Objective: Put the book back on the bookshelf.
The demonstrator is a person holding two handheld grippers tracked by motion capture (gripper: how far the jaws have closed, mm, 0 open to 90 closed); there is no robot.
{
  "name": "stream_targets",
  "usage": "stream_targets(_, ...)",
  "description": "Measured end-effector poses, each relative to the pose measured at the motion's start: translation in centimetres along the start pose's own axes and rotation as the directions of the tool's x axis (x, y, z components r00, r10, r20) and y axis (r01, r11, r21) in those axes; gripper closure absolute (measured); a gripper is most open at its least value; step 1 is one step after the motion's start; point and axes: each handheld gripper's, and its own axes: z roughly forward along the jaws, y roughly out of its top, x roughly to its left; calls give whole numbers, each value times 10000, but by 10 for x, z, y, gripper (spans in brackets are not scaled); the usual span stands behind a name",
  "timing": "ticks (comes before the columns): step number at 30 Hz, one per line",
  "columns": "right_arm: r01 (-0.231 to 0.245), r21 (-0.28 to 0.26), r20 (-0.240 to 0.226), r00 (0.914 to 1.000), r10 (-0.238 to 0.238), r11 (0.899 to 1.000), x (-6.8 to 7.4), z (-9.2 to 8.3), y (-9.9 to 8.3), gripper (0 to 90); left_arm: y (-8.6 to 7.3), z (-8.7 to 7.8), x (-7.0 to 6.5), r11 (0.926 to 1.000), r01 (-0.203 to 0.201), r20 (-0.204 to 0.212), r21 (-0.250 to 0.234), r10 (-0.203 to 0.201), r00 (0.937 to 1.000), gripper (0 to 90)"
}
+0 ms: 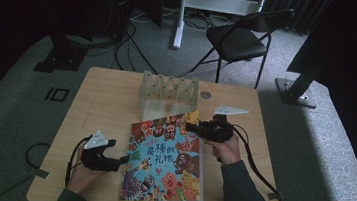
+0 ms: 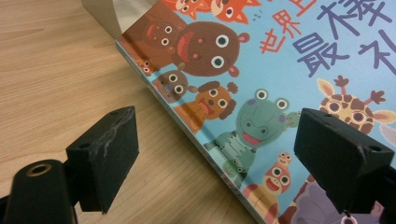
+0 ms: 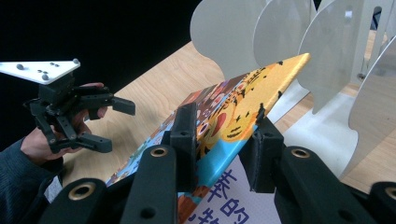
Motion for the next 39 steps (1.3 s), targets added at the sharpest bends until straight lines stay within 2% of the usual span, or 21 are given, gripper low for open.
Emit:
stream_targets(9, 199, -259, -37, 9998, -200, 9995, 7, -9, 1, 704, 2, 1, 2, 10000, -52, 153, 49, 51, 9999, 141)
stream_targets(19, 344, -552, -127, 9993, -351, 9979, 15, -18, 1, 718, 9, 4, 4, 9999, 15, 608, -117, -8, 9982, 141)
stream_targets(21, 394, -591, -137, 9991, -403, 9975, 16, -20, 0, 720, 10, 7, 7, 9997, 190, 960, -167, -173, 9952, 141)
stream_targets(24, 504, -601, -198, 9985, -517, 9969, 18, -23, 0, 722, 13, 10, 9, 9996, 250, 1125, -159, -231, 9934, 141)
stream_targets(29, 602, -709, -244, 9978, -621, 9957, 21, -27, 0, 728, 20, 15, 13, 9993, 259, 1244, -285, -222, 9920, 141)
stream_targets(30, 626, -741, -247, 9976, -646, 9953, 22, -27, 0, 729, 21, 17, 14, 9993, 275, 1371, -238, -240, 9903, 142)
stream_targets(35, 742, -895, -318, 9965, -773, 9932, 25, -31, -1, 737, 23, 28, 13, 9998, 185, 1479, -52, -176, 9889, 142)
stream_targets(39, 816, -1020, -400, 9955, -861, 9914, 26, -35, -1, 743, 27, 34, 15, 9997, 253, 2011, -60, -236, 9793, 127)
